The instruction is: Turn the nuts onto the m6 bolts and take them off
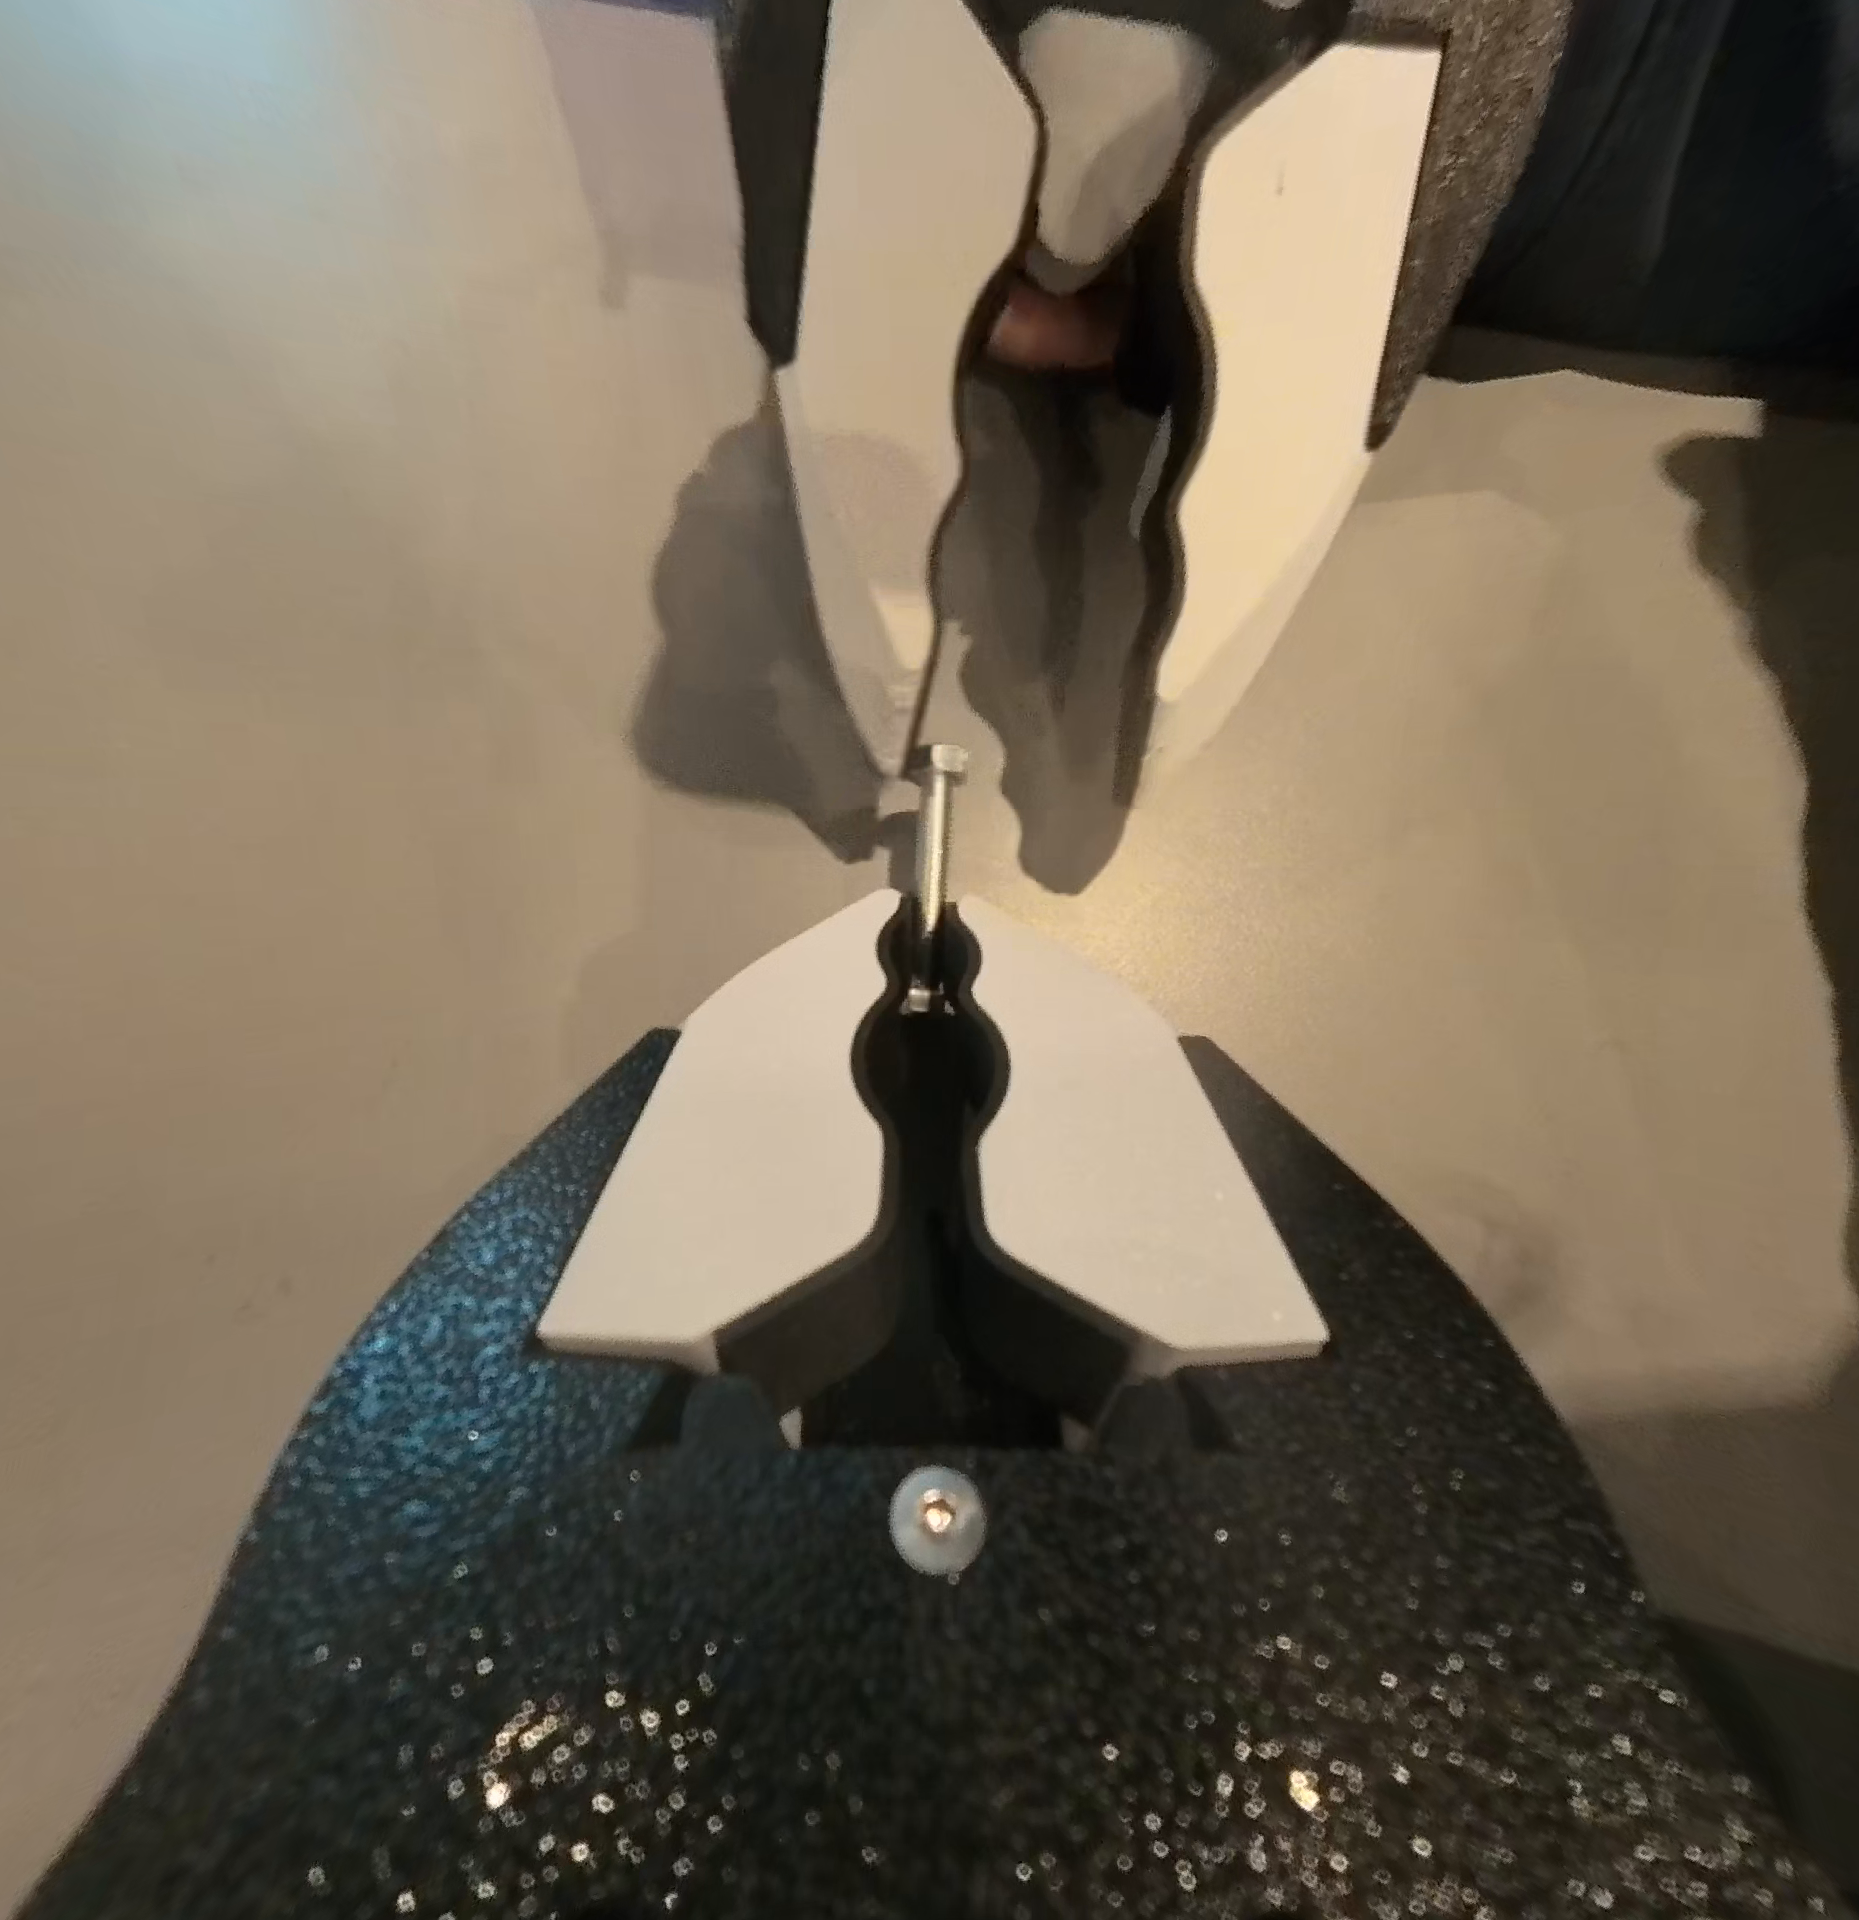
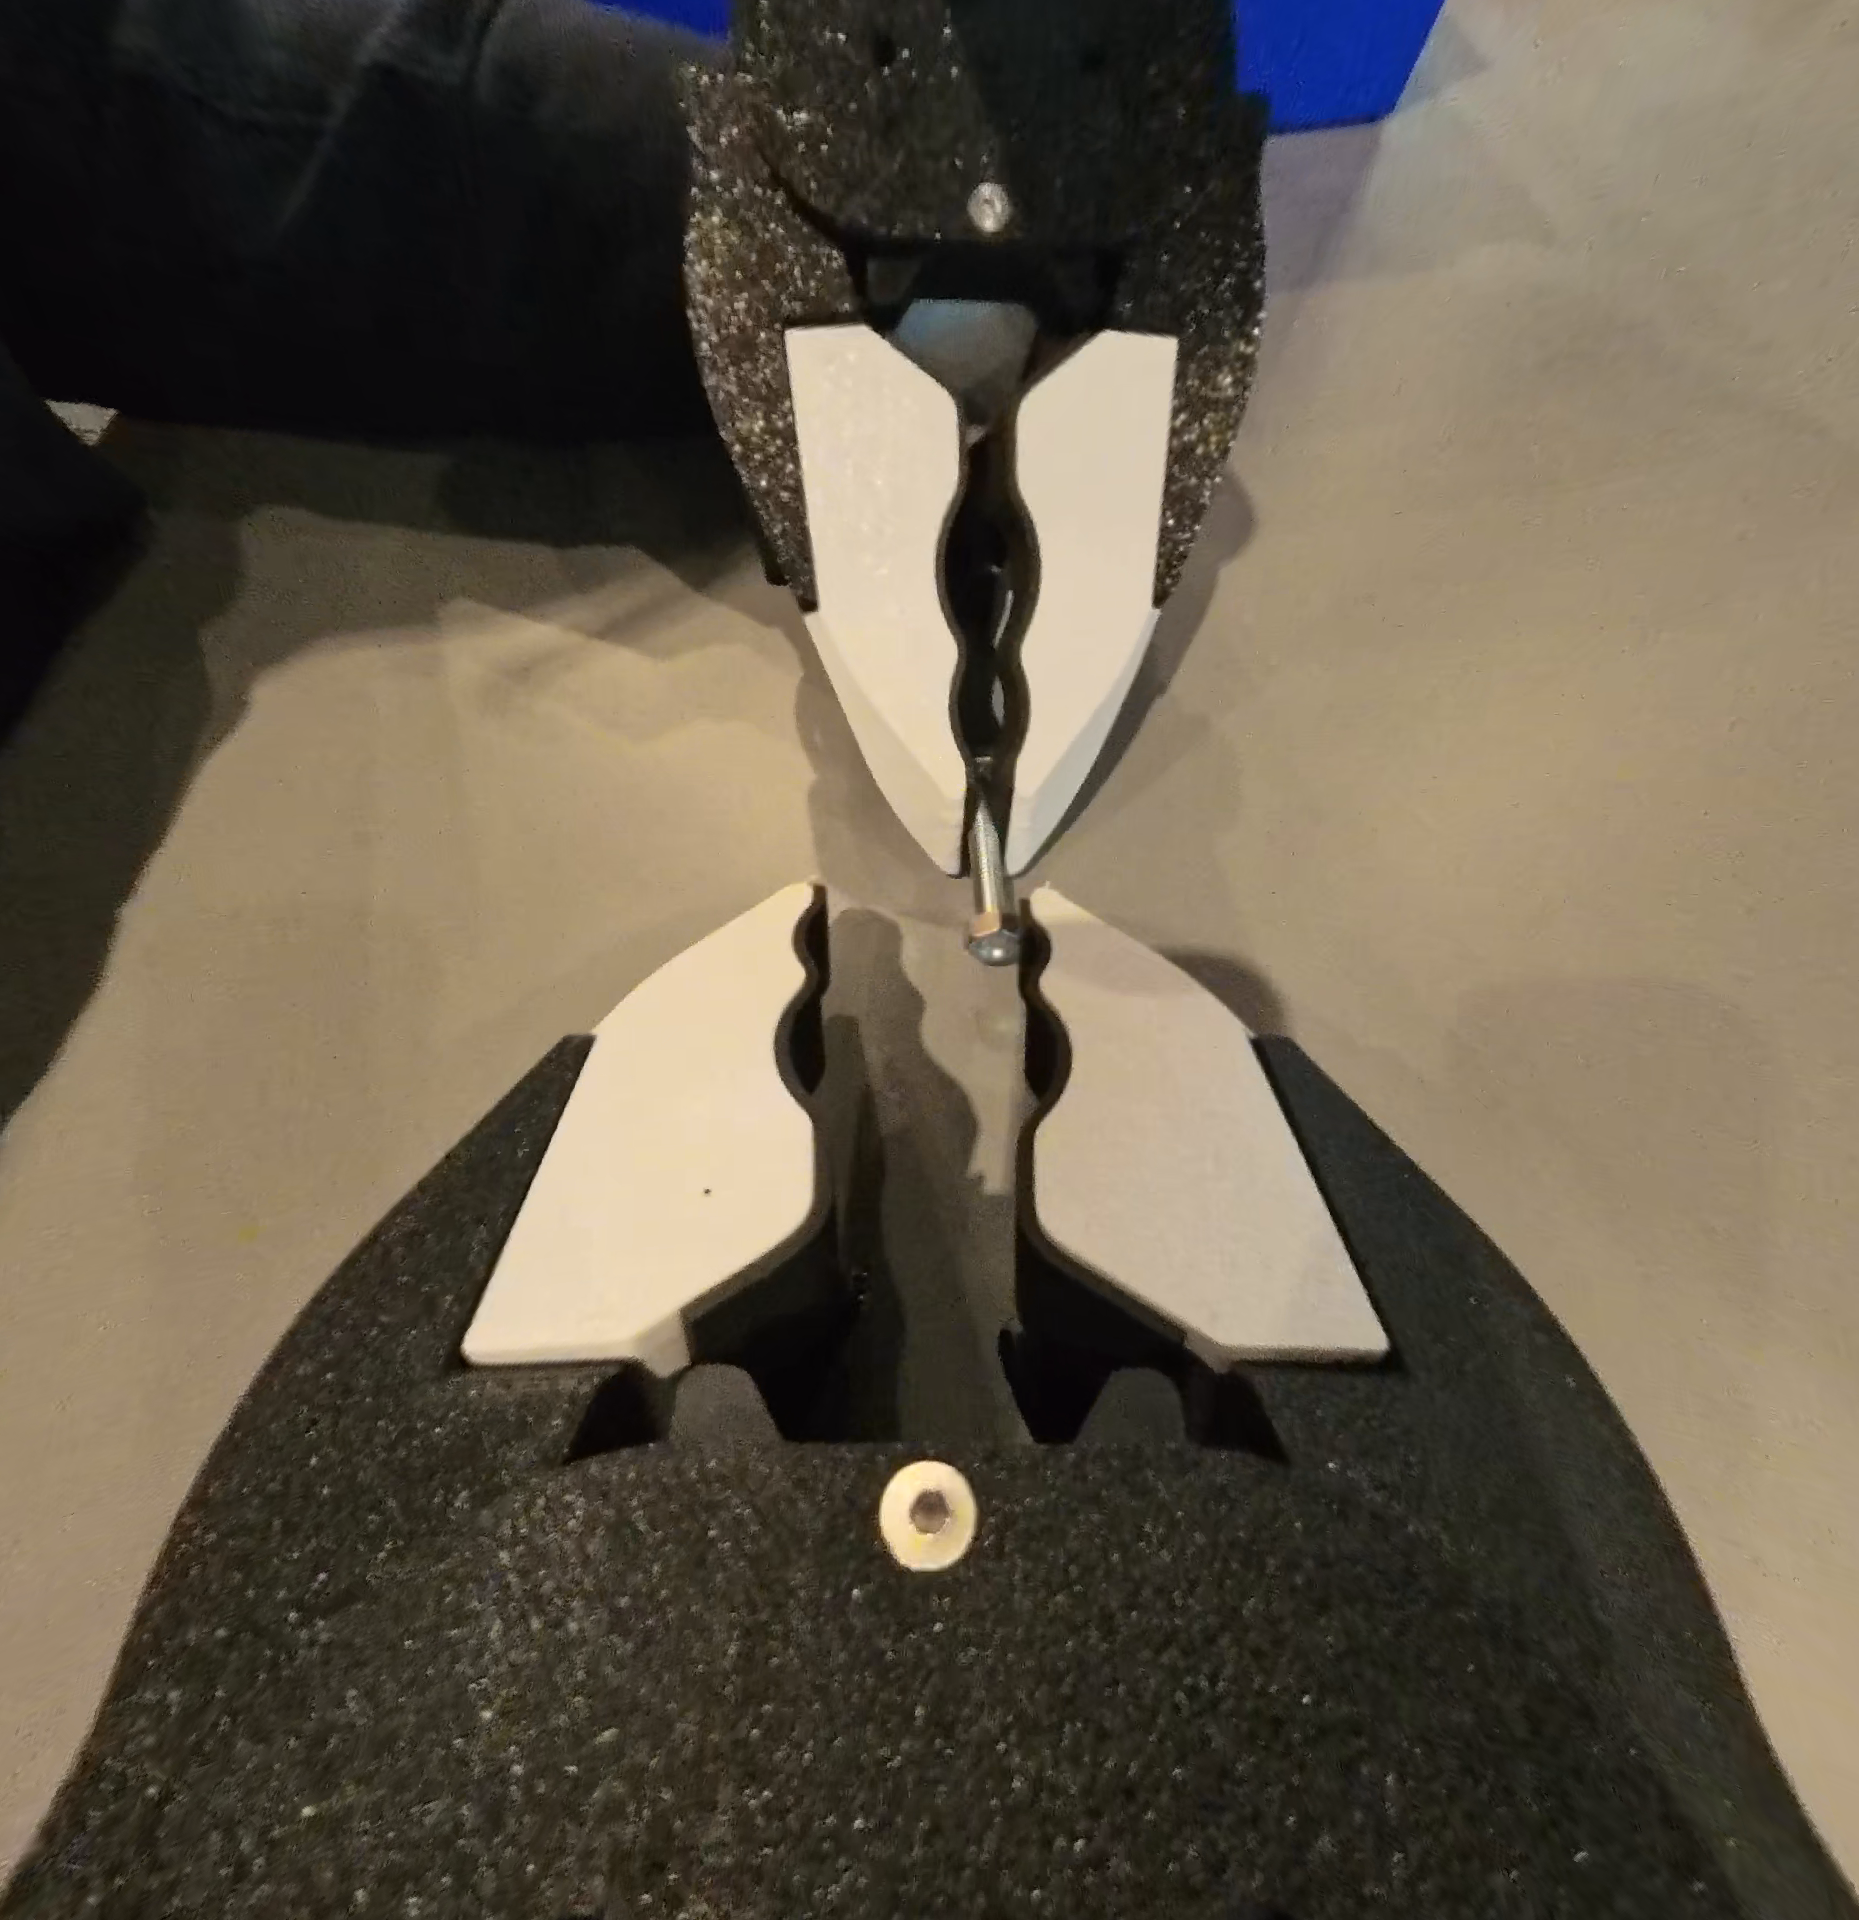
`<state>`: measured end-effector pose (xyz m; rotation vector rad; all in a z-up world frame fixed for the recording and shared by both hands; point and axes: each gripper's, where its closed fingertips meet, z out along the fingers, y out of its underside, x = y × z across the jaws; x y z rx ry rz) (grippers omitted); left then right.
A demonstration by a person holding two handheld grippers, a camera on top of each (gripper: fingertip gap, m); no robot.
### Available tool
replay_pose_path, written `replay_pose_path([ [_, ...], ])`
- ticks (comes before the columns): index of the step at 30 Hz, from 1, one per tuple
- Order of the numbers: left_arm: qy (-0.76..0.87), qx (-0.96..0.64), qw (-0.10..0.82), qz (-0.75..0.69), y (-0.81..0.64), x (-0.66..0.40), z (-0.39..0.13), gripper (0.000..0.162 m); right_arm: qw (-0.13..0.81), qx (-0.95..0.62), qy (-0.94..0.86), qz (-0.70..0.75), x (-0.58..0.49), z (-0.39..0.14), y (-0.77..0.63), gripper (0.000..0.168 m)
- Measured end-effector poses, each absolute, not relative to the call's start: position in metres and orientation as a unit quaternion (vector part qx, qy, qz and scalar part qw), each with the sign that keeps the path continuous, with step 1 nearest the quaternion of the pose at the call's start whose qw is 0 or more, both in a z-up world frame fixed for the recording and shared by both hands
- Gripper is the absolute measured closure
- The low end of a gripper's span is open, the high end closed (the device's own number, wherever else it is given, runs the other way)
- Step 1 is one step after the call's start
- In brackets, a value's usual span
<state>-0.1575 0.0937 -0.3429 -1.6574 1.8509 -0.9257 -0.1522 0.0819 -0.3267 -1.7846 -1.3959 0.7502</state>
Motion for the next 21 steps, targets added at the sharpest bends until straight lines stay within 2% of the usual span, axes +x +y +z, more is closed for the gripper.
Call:
replay_pose_path([
  [1, 0.679, -0.604, 0.241, -0.340, 0.093, -0.157, -0.343, 0.157, 0.367, -0.686, -0.547, 0.309, -0.153, -0.324, 0.077, 0.145],
  [2, 0.678, -0.605, 0.242, -0.340, 0.092, -0.157, -0.343, 0.157, 0.357, -0.667, -0.554, 0.349, -0.153, -0.318, 0.067, 0.165],
  [6, 0.677, -0.606, 0.240, -0.342, 0.092, -0.157, -0.343, 0.157, 0.382, -0.685, -0.523, 0.334, -0.150, -0.315, 0.080, 0.138],
  [10, 0.678, -0.606, 0.240, -0.341, 0.093, -0.158, -0.343, 0.157, 0.374, -0.695, -0.539, 0.294, -0.152, -0.325, 0.083, 0.131],
  [11, 0.678, -0.606, 0.240, -0.341, 0.093, -0.158, -0.343, 0.157, 0.369, -0.689, -0.546, 0.302, -0.152, -0.324, 0.079, 0.139],
  [12, 0.678, -0.605, 0.241, -0.341, 0.092, -0.158, -0.343, 0.157, 0.360, -0.673, -0.555, 0.330, -0.153, -0.321, 0.071, 0.165],
  [13, 0.678, -0.605, 0.241, -0.341, 0.092, -0.158, -0.343, 0.157, 0.356, -0.672, -0.549, 0.348, -0.153, -0.318, 0.068, 0.165],
  [17, 0.678, -0.606, 0.240, -0.341, 0.093, -0.158, -0.343, 0.157, 0.375, -0.688, -0.522, 0.337, -0.148, -0.316, 0.079, 0.142],
  [21, 0.678, -0.605, 0.241, -0.341, 0.092, -0.158, -0.343, 0.157, 0.374, -0.695, -0.536, 0.300, -0.149, -0.324, 0.082, 0.131],
])
